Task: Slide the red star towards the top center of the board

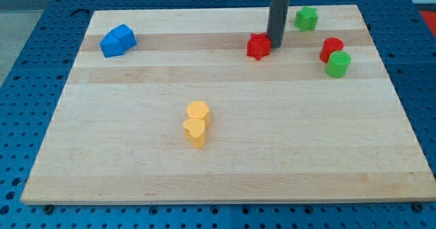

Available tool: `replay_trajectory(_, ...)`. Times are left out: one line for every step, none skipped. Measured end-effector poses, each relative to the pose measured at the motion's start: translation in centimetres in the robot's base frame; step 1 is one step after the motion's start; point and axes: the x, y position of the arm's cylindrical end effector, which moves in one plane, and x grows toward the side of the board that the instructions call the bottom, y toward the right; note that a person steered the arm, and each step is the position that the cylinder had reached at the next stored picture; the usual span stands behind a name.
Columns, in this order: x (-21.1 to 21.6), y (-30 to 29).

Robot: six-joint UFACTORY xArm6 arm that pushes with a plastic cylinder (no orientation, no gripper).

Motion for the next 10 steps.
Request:
replay_trajectory(1.1, -1.6)
replay_trajectory(1.8, -2.9)
replay_trajectory(3.5, 0.2)
replay_trajectory(6.4, 1.6)
replay_trajectory(7.3, 1.5)
replay_trajectory(7.3, 0.7)
replay_trajectory(6.8, -1.9)
replay_trajectory(5.9, -4.0)
replay_trajectory(3.6, -4.9)
replay_trajectory(0.0, -5.3)
